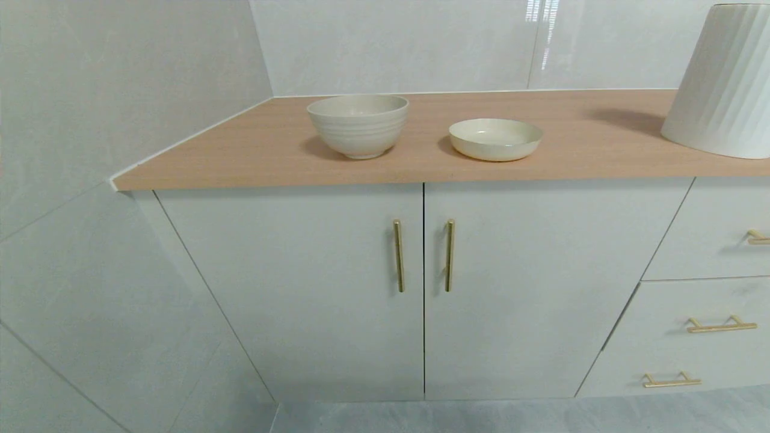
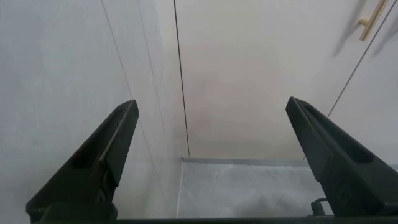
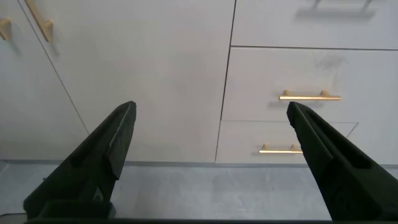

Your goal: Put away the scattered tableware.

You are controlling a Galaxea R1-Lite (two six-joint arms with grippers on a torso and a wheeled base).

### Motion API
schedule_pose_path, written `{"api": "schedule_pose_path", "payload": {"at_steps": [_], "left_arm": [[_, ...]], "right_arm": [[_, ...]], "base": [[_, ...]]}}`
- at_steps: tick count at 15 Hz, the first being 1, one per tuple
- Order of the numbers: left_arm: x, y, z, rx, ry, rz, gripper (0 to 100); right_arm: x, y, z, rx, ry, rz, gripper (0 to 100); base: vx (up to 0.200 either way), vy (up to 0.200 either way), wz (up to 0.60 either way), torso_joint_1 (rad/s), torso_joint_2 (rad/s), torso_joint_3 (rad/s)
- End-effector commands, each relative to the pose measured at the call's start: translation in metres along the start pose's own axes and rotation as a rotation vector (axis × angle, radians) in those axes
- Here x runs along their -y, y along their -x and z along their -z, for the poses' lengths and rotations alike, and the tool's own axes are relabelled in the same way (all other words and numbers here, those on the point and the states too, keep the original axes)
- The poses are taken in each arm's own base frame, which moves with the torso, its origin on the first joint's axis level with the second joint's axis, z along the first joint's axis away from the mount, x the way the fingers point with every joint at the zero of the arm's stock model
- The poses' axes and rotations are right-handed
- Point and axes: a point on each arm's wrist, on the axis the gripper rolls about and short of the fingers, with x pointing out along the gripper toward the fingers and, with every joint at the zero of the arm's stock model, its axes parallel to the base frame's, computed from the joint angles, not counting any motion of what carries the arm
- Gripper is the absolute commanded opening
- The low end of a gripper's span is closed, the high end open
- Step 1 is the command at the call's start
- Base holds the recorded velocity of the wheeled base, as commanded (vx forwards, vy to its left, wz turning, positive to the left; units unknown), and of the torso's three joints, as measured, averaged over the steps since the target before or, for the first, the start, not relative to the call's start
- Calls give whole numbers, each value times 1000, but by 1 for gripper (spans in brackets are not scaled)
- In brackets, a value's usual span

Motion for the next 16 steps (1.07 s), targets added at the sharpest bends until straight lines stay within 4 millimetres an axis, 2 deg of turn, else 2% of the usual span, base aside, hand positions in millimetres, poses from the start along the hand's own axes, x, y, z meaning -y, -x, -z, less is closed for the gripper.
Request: {"api": "schedule_pose_path", "payload": {"at_steps": [1, 2, 3, 4, 5, 6, 9, 10, 13, 14, 16], "left_arm": [[0, 0, 0, 0, 1, -1, 100], [0, 0, 0, 0, -1, -1, 100], [0, 0, 0, 0, 1, -1, 100], [0, 0, 0, 0, -1, -1, 100], [0, 0, 0, 0, -1, -1, 100], [0, 0, 0, 0, -1, -1, 100], [0, 0, 0, 0, 1, -1, 100], [0, 0, 0, 0, 1, -1, 100], [0, 0, 0, 0, -1, -1, 100], [0, 0, 0, 0, 1, -1, 100], [0, 0, 0, 0, -1, -1, 100]], "right_arm": [[0, 0, 0, 2, 4, 0, 100], [0, 1, -5, 23, 0, -2, 100], [1, 7, -26, 102, -10, -19, 100], [1, 11, -66, 131, -50, -132, 100], [0, 4, -86, 84, -46, -224, 100], [-2, -11, -102, 10, -51, -320, 100], [-10, -82, -133, -248, -99, -549, 100], [-19, -108, -145, -305, -105, -646, 100], [-59, -165, -157, -423, -106, -833, 100], [-86, -196, -157, -456, -103, -898, 100], [-109, -231, -155, -477, -147, -912, 100]], "base": [[0, 0, 0, 0, 0, 0], [0, 0, 0, 0, 0, 0], [0, 0, 0, 0, 0, 0], [0, 0, 0, 0, 0, 0], [0, 0, 0, 0, 0, 0], [0, 0, 0, 0, 0, 0], [0, 0, 0, 0, 0, 0], [0, 0, 0, 0, 0, 0], [0, 0, 0, 0, 0, 0], [0, 0, 0, 0, 0, 0], [0, 0, 0, 0, 0, 0]]}}
